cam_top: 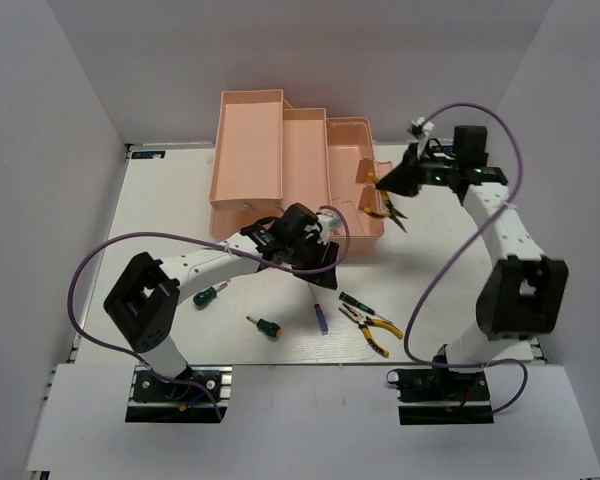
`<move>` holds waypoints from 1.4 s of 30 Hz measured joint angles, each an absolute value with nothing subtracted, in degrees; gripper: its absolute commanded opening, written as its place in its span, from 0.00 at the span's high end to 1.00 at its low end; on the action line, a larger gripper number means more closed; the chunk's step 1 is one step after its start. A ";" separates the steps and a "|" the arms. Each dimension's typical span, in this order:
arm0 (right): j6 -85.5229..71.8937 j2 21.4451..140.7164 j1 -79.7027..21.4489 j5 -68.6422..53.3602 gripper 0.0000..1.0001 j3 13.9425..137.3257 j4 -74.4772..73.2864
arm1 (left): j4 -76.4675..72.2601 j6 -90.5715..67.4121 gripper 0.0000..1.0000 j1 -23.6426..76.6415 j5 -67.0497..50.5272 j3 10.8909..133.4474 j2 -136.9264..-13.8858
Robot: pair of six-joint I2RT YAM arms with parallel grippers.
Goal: Sort the tools into containers
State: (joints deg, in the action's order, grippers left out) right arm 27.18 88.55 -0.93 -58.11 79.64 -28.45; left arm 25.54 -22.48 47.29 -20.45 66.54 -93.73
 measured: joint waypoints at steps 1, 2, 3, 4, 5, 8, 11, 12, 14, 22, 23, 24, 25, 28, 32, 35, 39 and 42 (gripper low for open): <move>17.91 91.57 -2.15 -58.06 1.00 79.68 -21.37 | 24.86 -22.28 0.40 48.05 -20.62 66.98 -94.48; 10.13 94.35 -3.14 -58.00 1.00 79.85 -15.03 | 24.56 -22.06 0.40 48.58 -20.64 67.16 -94.94; 2.31 97.78 -4.25 -57.32 1.00 79.92 -8.25 | 24.23 -21.96 0.40 49.12 -20.73 67.16 -95.26; -3.92 100.71 -5.26 -56.69 1.00 80.14 -3.07 | 24.01 -21.85 0.40 49.78 -20.69 67.13 -95.44; -9.89 103.92 -6.31 -55.86 1.00 80.82 1.17 | 23.73 -21.80 0.40 50.30 -20.64 67.11 -95.48; -20.69 112.44 -8.56 -53.25 1.00 86.54 6.39 | 20.73 -21.63 0.40 52.03 -20.10 66.57 -95.46; -24.86 118.45 -9.96 -50.78 0.87 93.36 7.88 | 18.28 -21.06 0.40 53.49 -18.81 65.36 -95.44; -25.54 119.52 -10.13 -50.17 0.76 94.74 8.12 | 17.89 -20.82 0.40 54.04 -18.28 65.19 -95.44; -26.52 120.22 -10.04 -49.32 0.55 95.74 8.05 | 17.56 -20.36 0.40 55.16 -17.26 65.19 -95.44; -21.43 116.55 -8.01 -50.59 0.38 92.44 5.89 | 17.30 -19.68 0.43 56.82 -15.49 65.21 -95.44; -20.75 115.48 -7.55 -51.09 0.51 91.72 5.61 | 17.32 -19.57 0.47 56.82 -15.22 65.21 -95.44; -19.90 114.34 -7.20 -51.64 0.61 91.09 5.45 | 17.54 -19.46 0.63 56.82 -14.63 65.25 -95.44; -18.87 112.71 -6.74 -52.29 0.72 90.21 4.71 | 17.82 -19.42 0.72 56.80 -14.00 65.30 -95.44; -9.28 106.17 -4.54 -56.14 1.00 88.12 -3.79 | 19.64 -19.14 1.00 56.73 -11.60 65.43 -95.44; 27.18 90.54 -1.80 -57.04 1.00 80.97 -29.30 | 21.63 -21.02 0.93 56.36 -7.29 64.16 -94.98; 48.60 77.52 -2.50 -55.27 0.71 67.22 -43.44 | 24.75 -24.51 0.44 56.07 -2.79 61.06 -93.38; 59.99 68.75 -5.13 -49.15 0.48 44.66 -50.04 | 28.40 -29.26 0.34 55.81 1.06 58.33 -91.42; 61.87 67.61 -7.03 -43.79 0.46 34.63 -49.76 | 30.26 -31.00 0.34 55.77 2.76 57.54 -89.89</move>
